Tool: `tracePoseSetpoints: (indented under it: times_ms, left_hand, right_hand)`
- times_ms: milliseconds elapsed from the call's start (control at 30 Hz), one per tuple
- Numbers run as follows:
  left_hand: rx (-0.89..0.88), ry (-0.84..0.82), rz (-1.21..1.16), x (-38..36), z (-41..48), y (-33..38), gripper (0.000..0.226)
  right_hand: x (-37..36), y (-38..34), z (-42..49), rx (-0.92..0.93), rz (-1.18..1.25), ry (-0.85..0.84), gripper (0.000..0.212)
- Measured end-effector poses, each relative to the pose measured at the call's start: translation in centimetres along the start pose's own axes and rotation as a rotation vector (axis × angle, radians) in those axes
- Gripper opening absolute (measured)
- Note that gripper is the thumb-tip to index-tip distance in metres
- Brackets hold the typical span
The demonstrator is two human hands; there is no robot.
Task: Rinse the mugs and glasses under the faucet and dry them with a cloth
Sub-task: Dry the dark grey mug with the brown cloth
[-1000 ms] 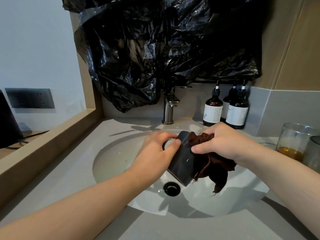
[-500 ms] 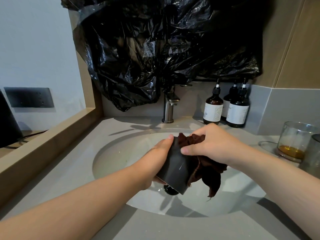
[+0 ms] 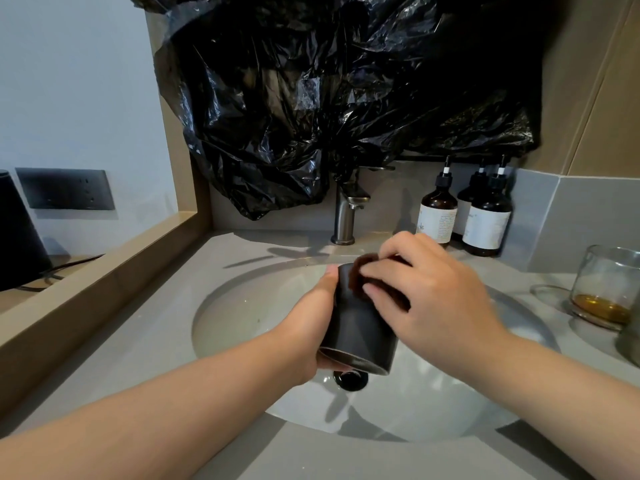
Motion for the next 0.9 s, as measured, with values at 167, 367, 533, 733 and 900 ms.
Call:
tracePoseSetpoints:
  times_ms: [167, 367, 533, 733, 900]
  left_hand:
    - [-0.038, -0.022, -0.036, 0.3, 0.2, 0.3, 0.059]
    - [-0.054, -0.068, -0.076, 0.1, -0.2, 0.3, 0.063]
    - [-0.045, -0.163, -0.119, 0.7, -0.2, 0.7, 0.078]
    - [-0.058, -0.195, -0.081, 0.3, -0.9, 0.7, 0.062]
    - [-0.084, -0.185, -0.024, -0.1, -0.9, 0.3, 0.06]
  right_hand:
    - [-0.8, -1.3, -0.8, 0.202, 0.058, -0.029, 0.019]
    - [-0.5, 0.7, 0.4, -0.097, 0.1, 0.164, 0.026]
    - [-0.4, -0.8, -0.8, 0.124, 0.202, 0.062, 0.028]
    - [-0.3, 0.1, -0.7, 0.055, 0.23, 0.194, 0.022]
    - [-0.4, 0.8, -0.4, -0.145, 0.162, 0.278, 0.017]
Point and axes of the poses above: each hand's wrist, its own z-axis towards the middle knuckle, its own x-axis out of the back of the hand, y = z × x, the point moved 2 cm from there along z, towards the middle knuckle, and after that the axes turned 8 degrees about x, right-handed, at the moved point
